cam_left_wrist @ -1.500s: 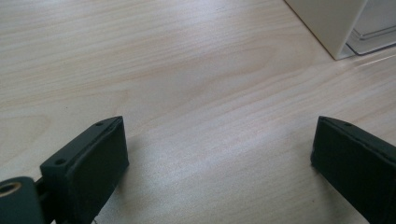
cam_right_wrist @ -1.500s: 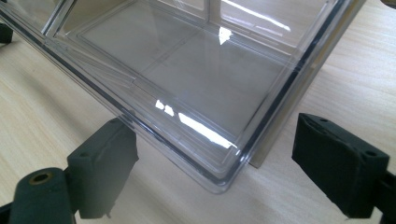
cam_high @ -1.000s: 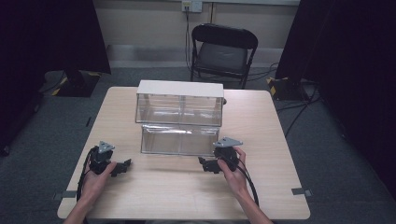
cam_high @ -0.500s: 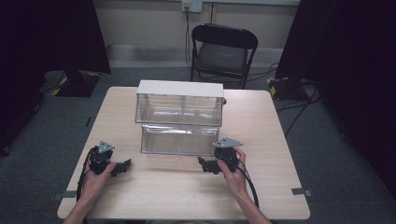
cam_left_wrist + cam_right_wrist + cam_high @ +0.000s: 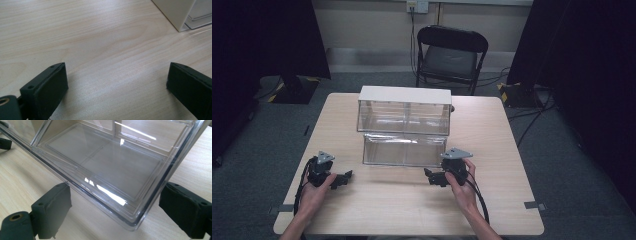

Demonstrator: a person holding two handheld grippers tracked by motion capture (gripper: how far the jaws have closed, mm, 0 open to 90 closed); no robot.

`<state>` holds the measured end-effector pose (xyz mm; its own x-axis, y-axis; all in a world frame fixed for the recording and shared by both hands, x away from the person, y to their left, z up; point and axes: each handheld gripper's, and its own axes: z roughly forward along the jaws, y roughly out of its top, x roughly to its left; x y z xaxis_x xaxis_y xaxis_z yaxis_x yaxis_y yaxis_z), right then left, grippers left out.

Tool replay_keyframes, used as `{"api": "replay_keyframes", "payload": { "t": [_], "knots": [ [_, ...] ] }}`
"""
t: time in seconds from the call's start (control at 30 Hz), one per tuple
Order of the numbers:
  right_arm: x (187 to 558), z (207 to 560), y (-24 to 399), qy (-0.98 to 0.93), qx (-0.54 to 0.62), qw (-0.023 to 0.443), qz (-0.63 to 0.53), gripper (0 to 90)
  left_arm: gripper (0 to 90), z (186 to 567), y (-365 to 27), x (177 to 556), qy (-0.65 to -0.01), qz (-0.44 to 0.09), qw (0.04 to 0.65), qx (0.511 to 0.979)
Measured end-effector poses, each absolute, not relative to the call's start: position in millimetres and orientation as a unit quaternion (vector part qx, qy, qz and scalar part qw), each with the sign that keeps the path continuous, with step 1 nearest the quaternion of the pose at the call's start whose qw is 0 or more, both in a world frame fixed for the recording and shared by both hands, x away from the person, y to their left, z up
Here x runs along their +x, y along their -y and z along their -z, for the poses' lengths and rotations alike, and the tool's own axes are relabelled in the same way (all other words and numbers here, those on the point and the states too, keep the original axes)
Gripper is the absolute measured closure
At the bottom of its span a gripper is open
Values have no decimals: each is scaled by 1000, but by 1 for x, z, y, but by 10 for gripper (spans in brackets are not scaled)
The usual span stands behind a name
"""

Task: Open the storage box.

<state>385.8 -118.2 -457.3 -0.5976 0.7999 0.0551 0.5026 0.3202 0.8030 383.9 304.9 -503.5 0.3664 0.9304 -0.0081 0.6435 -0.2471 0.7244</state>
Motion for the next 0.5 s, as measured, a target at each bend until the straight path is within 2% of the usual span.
{"api": "replay_keyframes", "payload": {
  "t": [0.5],
  "knots": [
    [382,457,118,-790,414,185,-413,135,30,503,-305,384,-519,-218,327,759]
  ]
}}
